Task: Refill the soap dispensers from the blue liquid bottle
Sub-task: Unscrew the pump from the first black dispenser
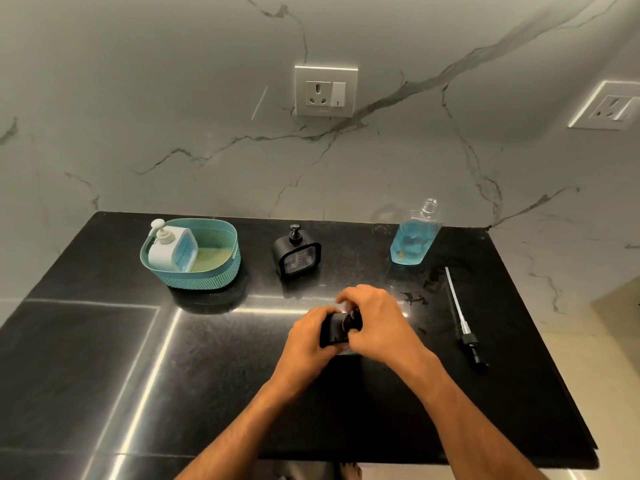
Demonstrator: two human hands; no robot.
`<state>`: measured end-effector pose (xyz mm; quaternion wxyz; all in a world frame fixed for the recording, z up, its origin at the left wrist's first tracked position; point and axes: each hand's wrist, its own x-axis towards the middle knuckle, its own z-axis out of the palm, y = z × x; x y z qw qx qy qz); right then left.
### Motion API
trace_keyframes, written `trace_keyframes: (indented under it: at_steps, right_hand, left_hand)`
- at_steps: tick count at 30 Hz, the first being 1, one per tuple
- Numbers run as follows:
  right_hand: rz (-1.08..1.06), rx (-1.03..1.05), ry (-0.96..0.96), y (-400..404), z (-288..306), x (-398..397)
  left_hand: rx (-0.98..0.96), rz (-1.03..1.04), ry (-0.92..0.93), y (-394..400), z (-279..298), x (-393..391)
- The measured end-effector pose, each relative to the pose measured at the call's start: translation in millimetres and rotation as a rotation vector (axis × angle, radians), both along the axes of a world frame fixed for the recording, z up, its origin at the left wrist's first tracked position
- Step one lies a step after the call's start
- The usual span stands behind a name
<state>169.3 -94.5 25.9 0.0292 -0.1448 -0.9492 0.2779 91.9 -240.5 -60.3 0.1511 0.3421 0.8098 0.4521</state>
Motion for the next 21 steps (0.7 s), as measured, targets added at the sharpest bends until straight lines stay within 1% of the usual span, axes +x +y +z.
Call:
trace_keyframes:
  at_steps: [1, 2, 3, 6, 7, 8, 10, 11, 12, 15, 16, 21]
  right_hand:
    - [0.066, -0.118, -0.027, -3.5, 1.4, 0.9]
    - [0.089, -0.152, -0.048, -7.6, 2.2, 1.2]
    - [0.057, -0.095, -0.055, -11.4, 1.1, 0.7]
    - [-0.173, 0.215, -0.058, -16.9, -1.4, -2.6]
    - [-0.177, 0.244, -0.058, -17.1, -1.9, -2.9]
    - [-0.135, 0.2, -0.054, -16.8, -2.4, -2.3]
    - [-0.01, 0.03, -0.08, -14.7, -2.5, 0.2]
    - [0.03, -0.004, -0.096, -14.9, -1.2, 2.1]
    - [0.028, 0.026, -0.097, -15.0, -1.1, 2.6]
    - [-0.122, 0.275, -0.103, -15.6, -2.5, 0.4]
    - [-0.136, 0.313, -0.1, -15.7, -1.9, -0.2]
    - [-0.004, 0.189, -0.102, -13.1, 5.4, 1.9]
  left_hand:
    - [0.004, 0.006, -0.006, -3.2, -1.5, -0.2]
    - [0.005, 0.009, -0.008, -6.0, -2.9, -1.2]
    - [0.003, 0.007, -0.007, -8.1, -4.2, -2.1]
    - [0.019, 0.0, 0.007, -9.0, -4.3, -4.7]
    - [0.026, -0.001, 0.011, -8.3, -3.7, -4.7]
    - [0.028, -0.004, 0.011, -7.2, -3.3, -4.1]
    - [0.033, -0.004, -0.004, -5.5, -4.1, -1.4]
    - [0.038, 0.002, -0.011, -5.3, -4.9, 0.1]
    - [0.042, 0.006, -0.014, -5.2, -5.6, 1.1]
    - [0.04, 0.006, -0.005, -5.0, -6.2, 3.8]
    - [0.038, 0.008, -0.001, -5.2, -5.5, 4.6]
    - [0.03, 0.024, 0.003, -6.3, -4.0, 7.9]
